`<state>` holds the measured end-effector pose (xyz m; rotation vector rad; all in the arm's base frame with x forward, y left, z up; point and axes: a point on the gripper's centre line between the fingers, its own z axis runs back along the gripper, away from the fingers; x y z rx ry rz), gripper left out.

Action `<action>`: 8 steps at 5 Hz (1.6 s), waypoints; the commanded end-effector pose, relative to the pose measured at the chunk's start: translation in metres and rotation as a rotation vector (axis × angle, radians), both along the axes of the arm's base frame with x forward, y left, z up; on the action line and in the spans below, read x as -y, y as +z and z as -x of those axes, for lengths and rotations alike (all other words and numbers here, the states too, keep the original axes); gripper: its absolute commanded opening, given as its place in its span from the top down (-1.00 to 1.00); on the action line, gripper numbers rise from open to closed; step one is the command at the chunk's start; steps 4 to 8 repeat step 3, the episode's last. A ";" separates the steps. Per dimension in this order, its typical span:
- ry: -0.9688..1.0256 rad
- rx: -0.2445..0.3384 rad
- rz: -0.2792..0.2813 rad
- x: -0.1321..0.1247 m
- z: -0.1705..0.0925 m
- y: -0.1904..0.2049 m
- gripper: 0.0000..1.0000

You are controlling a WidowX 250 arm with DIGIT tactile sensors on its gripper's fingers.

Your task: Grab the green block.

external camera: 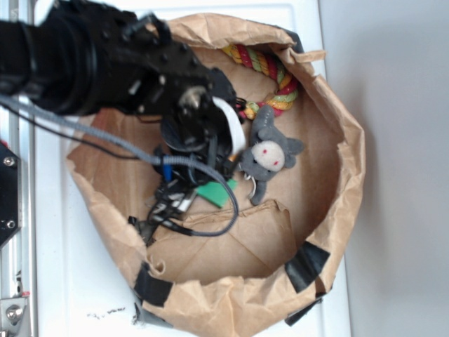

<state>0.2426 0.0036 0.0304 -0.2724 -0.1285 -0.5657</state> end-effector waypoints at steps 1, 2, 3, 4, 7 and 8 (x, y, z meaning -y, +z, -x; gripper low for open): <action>0.143 0.125 0.032 -0.007 0.002 0.078 1.00; 0.161 0.071 0.109 -0.014 -0.002 0.107 1.00; 0.159 0.130 0.097 -0.011 0.001 0.106 1.00; 0.159 0.130 0.097 -0.011 0.001 0.106 1.00; 0.159 0.130 0.097 -0.011 0.001 0.106 1.00; 0.159 0.130 0.097 -0.011 0.001 0.106 1.00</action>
